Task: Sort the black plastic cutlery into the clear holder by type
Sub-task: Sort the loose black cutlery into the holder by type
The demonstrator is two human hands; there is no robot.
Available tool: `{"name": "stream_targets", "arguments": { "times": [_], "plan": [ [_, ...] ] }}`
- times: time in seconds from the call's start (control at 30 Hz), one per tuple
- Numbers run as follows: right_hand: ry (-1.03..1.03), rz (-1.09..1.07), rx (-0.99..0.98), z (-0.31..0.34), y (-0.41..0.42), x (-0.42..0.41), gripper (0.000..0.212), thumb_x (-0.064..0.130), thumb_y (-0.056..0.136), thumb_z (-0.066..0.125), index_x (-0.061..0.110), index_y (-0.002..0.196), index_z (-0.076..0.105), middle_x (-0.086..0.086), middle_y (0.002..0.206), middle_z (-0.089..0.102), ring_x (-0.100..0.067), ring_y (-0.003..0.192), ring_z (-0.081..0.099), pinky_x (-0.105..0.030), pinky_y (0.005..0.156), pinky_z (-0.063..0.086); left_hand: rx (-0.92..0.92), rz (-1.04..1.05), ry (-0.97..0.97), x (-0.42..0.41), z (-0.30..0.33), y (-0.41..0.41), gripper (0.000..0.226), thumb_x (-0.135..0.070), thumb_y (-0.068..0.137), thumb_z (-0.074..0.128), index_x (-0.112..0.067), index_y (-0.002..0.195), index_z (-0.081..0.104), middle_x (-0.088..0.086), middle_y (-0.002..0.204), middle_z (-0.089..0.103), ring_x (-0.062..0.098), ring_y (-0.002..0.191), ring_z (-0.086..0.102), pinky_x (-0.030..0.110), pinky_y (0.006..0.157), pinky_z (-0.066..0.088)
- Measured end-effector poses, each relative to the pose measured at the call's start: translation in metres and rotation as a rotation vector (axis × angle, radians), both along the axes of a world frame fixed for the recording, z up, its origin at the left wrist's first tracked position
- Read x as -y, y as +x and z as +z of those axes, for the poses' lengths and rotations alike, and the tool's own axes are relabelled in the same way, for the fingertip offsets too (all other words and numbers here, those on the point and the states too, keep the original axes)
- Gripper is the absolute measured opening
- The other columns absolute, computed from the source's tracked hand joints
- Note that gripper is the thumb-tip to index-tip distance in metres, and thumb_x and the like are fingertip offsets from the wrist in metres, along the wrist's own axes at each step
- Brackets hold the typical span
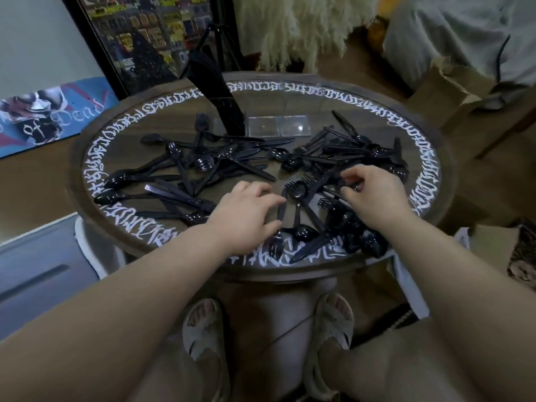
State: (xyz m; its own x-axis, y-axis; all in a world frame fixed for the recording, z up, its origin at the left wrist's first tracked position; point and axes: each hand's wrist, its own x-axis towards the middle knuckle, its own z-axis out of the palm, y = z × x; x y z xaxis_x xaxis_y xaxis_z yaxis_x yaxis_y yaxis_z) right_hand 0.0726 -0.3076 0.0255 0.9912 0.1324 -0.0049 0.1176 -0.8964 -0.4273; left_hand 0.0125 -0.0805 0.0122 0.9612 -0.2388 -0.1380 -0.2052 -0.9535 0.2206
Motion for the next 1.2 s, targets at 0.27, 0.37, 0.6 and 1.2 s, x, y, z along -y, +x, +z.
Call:
{"name": "stream_targets", "arguments": {
  "times": [0.27,0.37,0.6,1.2],
  "plan": [
    [-0.134,0.012,-0.101,-0.015,-0.001,0.031,0.038,0.034,0.090,0.061,0.023,0.127,0.059,-0.007,0.124,0.055,-0.029,0.114,0.052,-0.034,0.094,0.040,-0.118,-0.031,0.123,0.038,-0.019,0.010,0.061,-0.064,0.093,0.031,-0.047,0.148,0.012,-0.006,0.160,-0.004,0.023,0.145,-0.003,0.051,0.110,0.014],
    [-0.135,0.001,-0.142,-0.018,0.004,0.036,0.041,0.035,0.089,0.063,0.023,0.127,0.058,-0.007,0.125,0.051,-0.028,0.111,0.053,-0.031,0.087,0.042,-0.133,0.020,0.150,0.035,-0.020,0.014,0.066,-0.070,0.089,0.032,-0.048,0.147,0.011,-0.004,0.161,0.000,0.024,0.145,-0.004,0.051,0.110,0.014],
    [-0.107,-0.045,-0.108,-0.023,0.013,0.039,0.031,0.026,0.090,0.063,0.021,0.120,0.063,-0.006,0.120,0.053,-0.028,0.105,0.056,-0.031,0.083,0.044,-0.110,0.164,0.175,0.015,-0.017,0.018,0.083,-0.079,0.078,0.039,-0.043,0.148,0.014,-0.003,0.160,0.006,0.023,0.145,-0.003,0.055,0.111,0.016],
    [0.211,-0.048,-0.083,-0.030,0.014,0.040,0.013,0.017,0.086,0.069,0.016,0.098,0.070,0.008,0.083,0.061,-0.011,0.081,0.057,-0.025,0.081,0.047,-0.047,0.091,0.192,0.052,-0.022,0.021,0.094,-0.082,0.073,0.044,-0.029,0.149,0.023,-0.006,0.159,0.013,0.023,0.145,-0.001,0.050,0.111,0.015]
  ]
}}
